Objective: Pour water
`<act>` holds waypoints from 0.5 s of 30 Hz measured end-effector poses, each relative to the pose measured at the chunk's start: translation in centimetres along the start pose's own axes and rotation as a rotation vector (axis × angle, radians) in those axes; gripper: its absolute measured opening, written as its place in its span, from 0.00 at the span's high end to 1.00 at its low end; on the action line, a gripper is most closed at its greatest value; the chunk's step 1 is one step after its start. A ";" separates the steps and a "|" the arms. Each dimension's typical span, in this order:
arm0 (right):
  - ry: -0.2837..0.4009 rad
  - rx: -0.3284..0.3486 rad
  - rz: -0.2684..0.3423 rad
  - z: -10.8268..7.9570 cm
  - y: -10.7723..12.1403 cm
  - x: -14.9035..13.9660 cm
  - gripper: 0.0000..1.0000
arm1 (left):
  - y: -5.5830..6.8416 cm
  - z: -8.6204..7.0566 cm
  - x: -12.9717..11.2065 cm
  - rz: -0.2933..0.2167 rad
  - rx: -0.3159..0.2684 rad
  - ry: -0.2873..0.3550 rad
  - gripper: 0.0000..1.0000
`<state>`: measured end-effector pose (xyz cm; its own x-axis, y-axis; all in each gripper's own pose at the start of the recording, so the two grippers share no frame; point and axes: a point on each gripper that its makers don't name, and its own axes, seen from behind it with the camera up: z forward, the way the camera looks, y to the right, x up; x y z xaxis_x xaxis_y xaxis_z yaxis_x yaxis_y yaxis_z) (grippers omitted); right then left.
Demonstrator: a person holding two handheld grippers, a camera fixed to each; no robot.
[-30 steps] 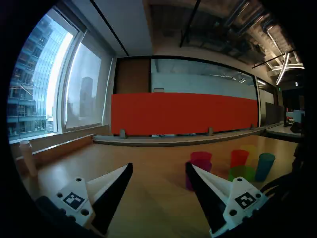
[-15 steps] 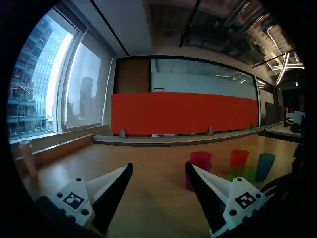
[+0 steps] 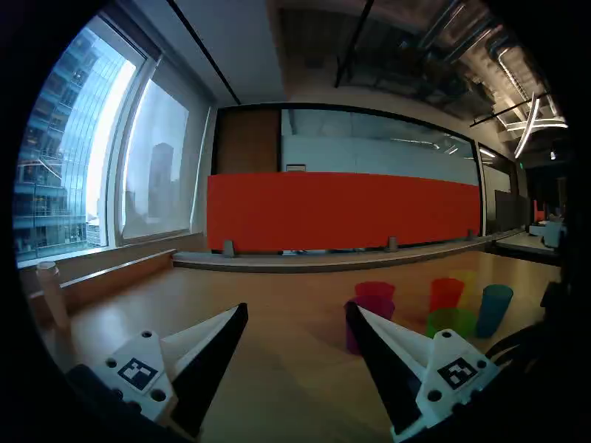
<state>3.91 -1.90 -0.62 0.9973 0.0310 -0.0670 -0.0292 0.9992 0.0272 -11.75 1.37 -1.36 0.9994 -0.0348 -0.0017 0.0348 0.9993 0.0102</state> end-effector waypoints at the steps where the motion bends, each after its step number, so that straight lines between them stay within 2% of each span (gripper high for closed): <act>1: -0.001 -0.001 -0.010 0.0 0.1 -0.4 0.01 | 0.0 0.0 0.0 0.000 0.000 0.000 0.01; 5: -0.004 -0.006 -0.034 0.0 0.4 -1.5 0.01 | 0.0 0.0 0.0 0.000 0.000 0.000 0.01; 15: -0.011 -0.015 -0.016 0.3 1.0 -2.6 0.01 | 0.0 0.0 0.0 0.000 0.000 0.000 0.01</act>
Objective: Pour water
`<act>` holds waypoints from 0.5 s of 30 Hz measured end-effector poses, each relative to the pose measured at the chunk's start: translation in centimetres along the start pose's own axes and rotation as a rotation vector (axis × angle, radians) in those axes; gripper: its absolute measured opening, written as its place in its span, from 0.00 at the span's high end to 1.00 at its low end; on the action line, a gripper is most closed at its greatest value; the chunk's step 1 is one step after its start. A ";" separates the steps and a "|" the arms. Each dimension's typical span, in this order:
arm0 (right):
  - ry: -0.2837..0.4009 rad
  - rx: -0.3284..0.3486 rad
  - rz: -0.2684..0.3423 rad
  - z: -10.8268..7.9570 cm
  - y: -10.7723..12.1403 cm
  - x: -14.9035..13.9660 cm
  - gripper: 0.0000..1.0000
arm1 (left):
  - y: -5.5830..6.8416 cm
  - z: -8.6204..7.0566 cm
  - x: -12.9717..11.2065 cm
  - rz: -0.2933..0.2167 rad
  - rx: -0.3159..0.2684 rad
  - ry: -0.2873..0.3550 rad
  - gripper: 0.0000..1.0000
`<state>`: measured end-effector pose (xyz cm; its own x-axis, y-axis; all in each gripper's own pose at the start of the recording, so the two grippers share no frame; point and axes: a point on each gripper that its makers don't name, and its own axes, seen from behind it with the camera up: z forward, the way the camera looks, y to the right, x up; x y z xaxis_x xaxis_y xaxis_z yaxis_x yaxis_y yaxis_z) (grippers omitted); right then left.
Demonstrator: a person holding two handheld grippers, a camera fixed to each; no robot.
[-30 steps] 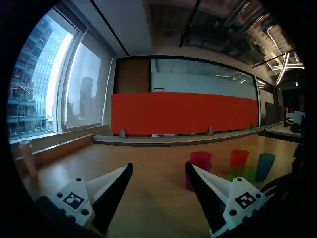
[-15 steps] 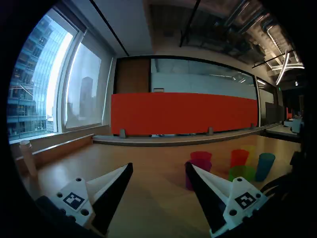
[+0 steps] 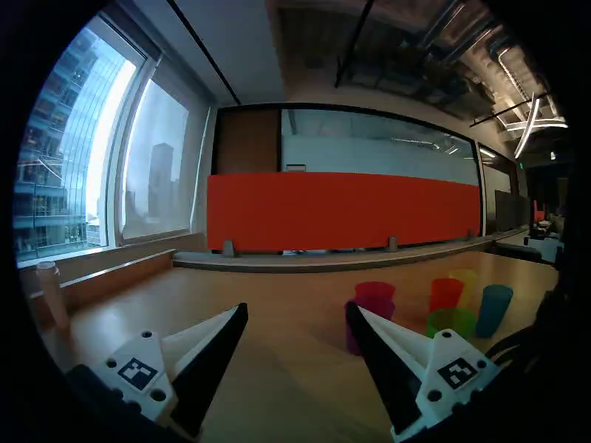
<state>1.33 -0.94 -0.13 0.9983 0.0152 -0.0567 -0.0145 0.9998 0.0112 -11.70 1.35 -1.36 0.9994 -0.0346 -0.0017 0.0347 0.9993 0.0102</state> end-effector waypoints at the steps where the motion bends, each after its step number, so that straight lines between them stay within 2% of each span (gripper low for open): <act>1: -0.003 -0.002 0.003 0.1 0.1 -0.1 0.01 | 0.0 0.0 0.0 0.000 0.000 0.000 0.01; 15: -0.037 -0.007 0.009 0.2 0.9 -1.6 0.01 | 0.0 0.0 0.1 0.000 0.000 0.000 0.00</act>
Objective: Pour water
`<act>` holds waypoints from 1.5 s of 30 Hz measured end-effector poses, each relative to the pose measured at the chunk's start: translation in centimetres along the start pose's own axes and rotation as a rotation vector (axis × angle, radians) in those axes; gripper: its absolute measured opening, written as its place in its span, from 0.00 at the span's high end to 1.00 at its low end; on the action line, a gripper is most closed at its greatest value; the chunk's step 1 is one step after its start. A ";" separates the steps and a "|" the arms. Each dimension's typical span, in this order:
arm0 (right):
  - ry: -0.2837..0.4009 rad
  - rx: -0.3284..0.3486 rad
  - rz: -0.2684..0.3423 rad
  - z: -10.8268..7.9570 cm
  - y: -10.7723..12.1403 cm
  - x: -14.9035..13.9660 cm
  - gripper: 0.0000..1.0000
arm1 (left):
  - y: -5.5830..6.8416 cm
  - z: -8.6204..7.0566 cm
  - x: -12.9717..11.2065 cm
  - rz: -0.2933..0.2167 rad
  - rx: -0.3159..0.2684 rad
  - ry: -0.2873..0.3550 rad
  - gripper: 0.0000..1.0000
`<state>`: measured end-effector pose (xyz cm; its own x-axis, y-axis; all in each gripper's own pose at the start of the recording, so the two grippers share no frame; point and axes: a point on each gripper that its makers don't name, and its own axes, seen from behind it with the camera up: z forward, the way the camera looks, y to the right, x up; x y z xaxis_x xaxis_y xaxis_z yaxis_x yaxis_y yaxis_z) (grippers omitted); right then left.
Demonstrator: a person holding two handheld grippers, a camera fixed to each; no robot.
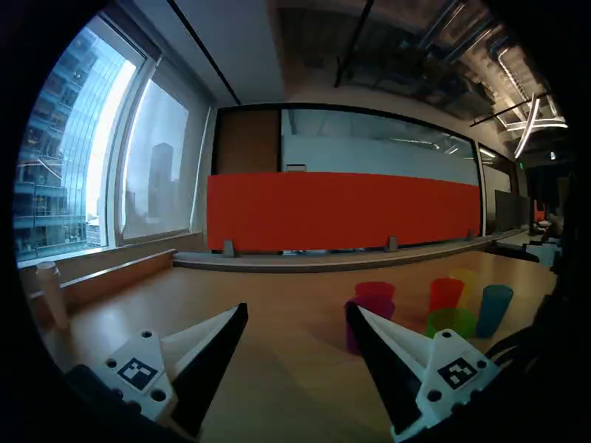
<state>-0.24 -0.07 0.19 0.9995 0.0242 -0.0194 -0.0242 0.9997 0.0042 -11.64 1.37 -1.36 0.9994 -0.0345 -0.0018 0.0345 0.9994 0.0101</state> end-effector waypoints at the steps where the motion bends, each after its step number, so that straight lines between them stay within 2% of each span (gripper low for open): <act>1: -0.003 0.001 -0.003 0.0 0.0 -0.1 0.01 | 0.0 0.0 0.0 0.000 0.000 0.000 0.01; 8: -0.008 0.007 -0.018 0.1 -0.4 -0.3 0.01 | 0.0 0.0 0.0 0.000 0.000 0.000 0.01; 45: -0.010 0.003 -0.018 0.0 -0.4 -0.4 0.01 | 0.0 0.0 0.0 0.000 0.000 0.000 0.01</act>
